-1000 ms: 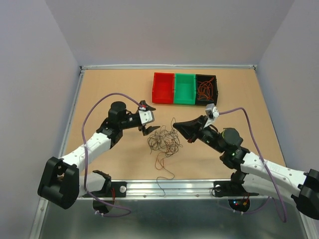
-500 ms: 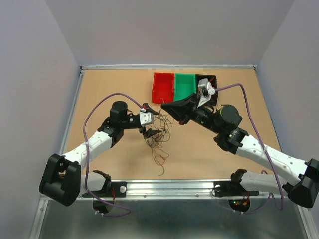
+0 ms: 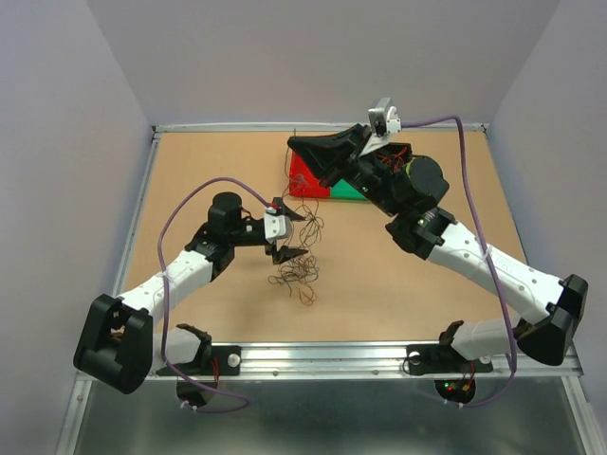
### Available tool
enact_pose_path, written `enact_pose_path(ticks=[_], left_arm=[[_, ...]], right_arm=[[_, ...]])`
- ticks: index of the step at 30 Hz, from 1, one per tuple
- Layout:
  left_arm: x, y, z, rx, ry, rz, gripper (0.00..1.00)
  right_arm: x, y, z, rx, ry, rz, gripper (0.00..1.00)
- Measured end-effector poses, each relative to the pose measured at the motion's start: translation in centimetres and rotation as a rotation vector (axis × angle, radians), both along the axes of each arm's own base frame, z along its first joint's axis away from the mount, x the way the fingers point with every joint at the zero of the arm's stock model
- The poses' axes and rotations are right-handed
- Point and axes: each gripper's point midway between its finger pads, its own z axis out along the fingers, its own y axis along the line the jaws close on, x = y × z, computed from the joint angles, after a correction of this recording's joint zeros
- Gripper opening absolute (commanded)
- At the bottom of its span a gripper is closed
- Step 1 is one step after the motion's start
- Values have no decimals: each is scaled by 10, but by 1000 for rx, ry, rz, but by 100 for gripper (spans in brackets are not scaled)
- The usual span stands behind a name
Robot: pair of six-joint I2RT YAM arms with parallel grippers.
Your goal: Untangle the cables
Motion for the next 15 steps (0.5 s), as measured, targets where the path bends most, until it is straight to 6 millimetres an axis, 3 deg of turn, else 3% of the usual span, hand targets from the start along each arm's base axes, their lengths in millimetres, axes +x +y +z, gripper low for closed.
enact_pose_path(ticks=[3,8,15], left_arm=[[0,0,3,-5,-6,0,84],[0,0,3,-7,-6,0,84],[3,1,3,-2,-8,17,77]], right_arm=[[21,0,5,2,-14,-95,1],[49,-4,-5,-26,-24,-243,1],[78,-23,3,-50,-94,-462,0]])
